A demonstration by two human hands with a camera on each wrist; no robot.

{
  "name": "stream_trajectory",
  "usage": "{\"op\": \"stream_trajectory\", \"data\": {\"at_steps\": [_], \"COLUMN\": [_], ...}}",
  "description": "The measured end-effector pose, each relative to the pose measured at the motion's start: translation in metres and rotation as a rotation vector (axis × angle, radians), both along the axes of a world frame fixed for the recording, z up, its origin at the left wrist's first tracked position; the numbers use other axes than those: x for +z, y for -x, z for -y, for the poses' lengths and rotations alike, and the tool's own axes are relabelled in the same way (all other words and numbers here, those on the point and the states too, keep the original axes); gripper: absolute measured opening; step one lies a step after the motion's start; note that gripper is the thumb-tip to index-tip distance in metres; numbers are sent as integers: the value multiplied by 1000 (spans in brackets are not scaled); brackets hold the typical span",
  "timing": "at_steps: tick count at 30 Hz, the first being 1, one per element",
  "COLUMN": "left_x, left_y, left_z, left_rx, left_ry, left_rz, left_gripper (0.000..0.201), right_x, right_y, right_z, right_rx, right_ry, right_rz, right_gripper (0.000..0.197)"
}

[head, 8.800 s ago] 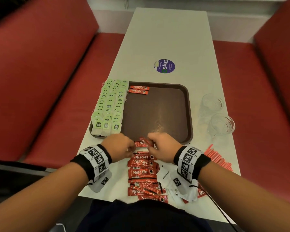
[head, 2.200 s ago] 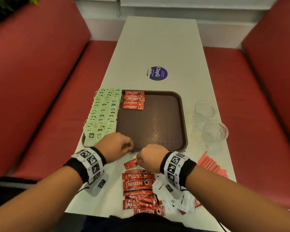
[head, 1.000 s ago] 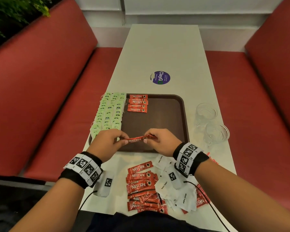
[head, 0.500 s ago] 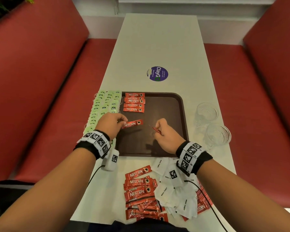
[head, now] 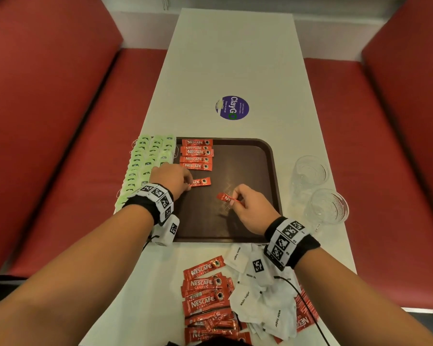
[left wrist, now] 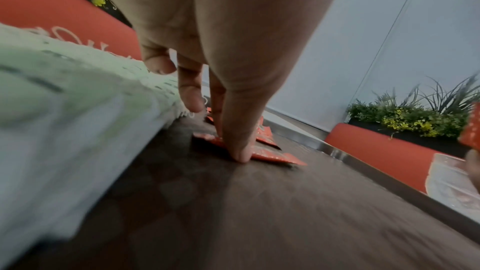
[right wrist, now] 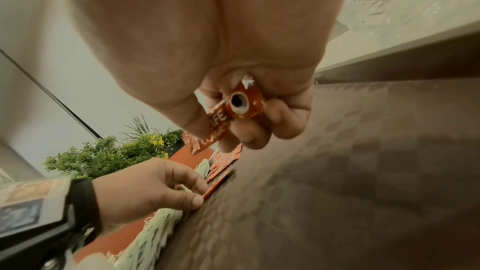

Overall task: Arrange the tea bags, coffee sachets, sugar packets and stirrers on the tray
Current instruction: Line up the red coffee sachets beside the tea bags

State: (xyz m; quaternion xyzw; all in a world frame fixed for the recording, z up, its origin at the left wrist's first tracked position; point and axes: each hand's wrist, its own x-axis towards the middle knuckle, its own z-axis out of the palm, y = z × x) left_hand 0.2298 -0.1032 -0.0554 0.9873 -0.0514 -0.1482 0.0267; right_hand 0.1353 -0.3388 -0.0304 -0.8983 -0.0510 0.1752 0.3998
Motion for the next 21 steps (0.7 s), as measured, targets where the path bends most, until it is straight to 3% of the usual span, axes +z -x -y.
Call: {"op": "stream_trajectory", "data": {"at_steps": [11, 13, 18, 21], "left_x": [10, 15, 46, 51], "left_y": [-27, -22, 18, 38], "left_z": [7, 9, 23, 25], "left_rx": [13, 0, -200, -367], "left_ry": [-13, 82, 586, 602], "left_rz": [46, 99, 94, 35], "left_gripper": [8, 16, 22, 12], "right_x": [2, 3, 3, 5], "right_y": [-1, -1, -3, -3], "right_z": [1, 0, -4, -6], "right_rx": [-38, -39, -30, -11], "right_ry": [-36, -37, -58, -70], "right_rz": [-5, 13, 53, 67], "right_gripper": [13, 12, 11, 9]}}
